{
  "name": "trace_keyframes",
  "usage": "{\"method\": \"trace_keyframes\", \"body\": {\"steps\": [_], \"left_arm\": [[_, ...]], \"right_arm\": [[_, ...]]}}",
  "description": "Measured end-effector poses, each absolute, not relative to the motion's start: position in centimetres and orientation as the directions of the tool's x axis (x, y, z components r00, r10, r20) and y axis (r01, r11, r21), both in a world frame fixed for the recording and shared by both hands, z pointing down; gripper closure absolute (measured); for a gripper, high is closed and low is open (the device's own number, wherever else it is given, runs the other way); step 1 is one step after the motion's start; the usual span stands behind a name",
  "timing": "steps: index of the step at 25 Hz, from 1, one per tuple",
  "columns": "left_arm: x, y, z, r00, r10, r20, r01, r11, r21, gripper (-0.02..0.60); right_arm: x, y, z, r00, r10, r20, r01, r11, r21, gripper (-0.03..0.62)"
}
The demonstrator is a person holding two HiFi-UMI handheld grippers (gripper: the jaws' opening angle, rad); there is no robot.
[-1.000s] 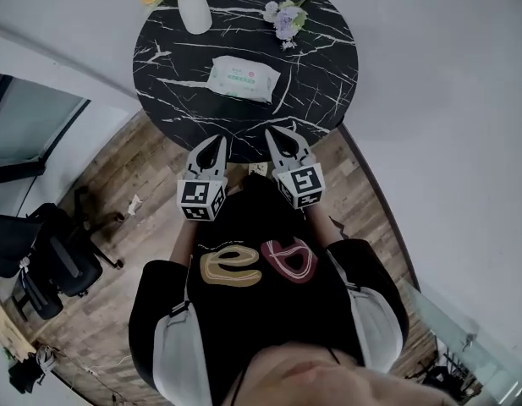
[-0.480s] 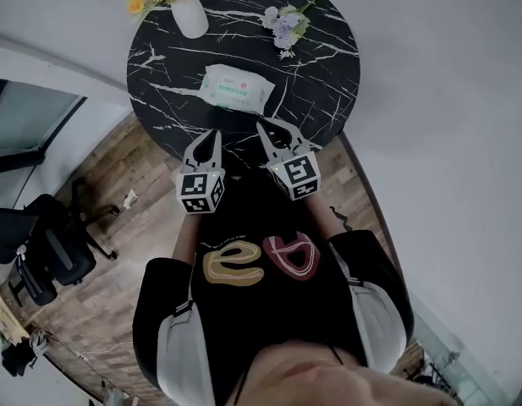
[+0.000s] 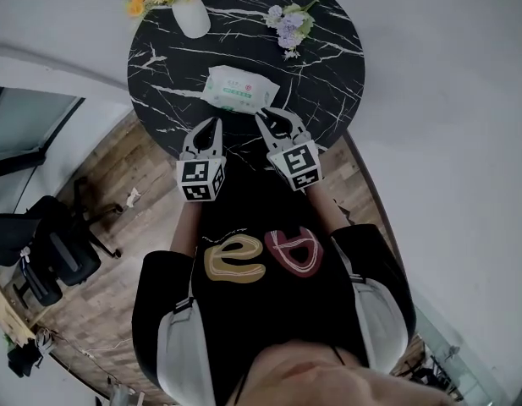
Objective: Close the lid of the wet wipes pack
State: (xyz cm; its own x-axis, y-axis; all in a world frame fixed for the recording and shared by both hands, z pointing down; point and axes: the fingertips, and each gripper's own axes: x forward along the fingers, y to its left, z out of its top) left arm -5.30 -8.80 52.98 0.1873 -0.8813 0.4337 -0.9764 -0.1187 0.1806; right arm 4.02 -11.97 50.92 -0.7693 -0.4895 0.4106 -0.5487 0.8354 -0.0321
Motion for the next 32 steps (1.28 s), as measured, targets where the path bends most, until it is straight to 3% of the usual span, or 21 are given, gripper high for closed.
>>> {"method": "trace_keyframes", "body": {"steps": [12,20,32], "left_arm": [[-7.6,-12.4,54.8,0.273,-0.816,0.509,-0.962,-0.216,0.169,0.563],[-8.3,-14.8,56.4,0.282,-0.784,0.553,-0.959,-0.216,0.183,0.563],[-8.8,-16.1,59.8,0.29,-0.699,0.653,-0.956,-0.241,0.167,0.561]], "right_arm": [[0.8,-15.2,52.8,-0.697,-0.488,0.526,-0.534,0.842,0.074,0.497],[-1.5,-16.5,54.5,-0.647,-0.407,0.644,-0.368,0.907,0.204,0.46],[-4.3,-16.6,58.9,-0.552,-0.277,0.787,-0.137,0.961,0.242,0.402]]}}
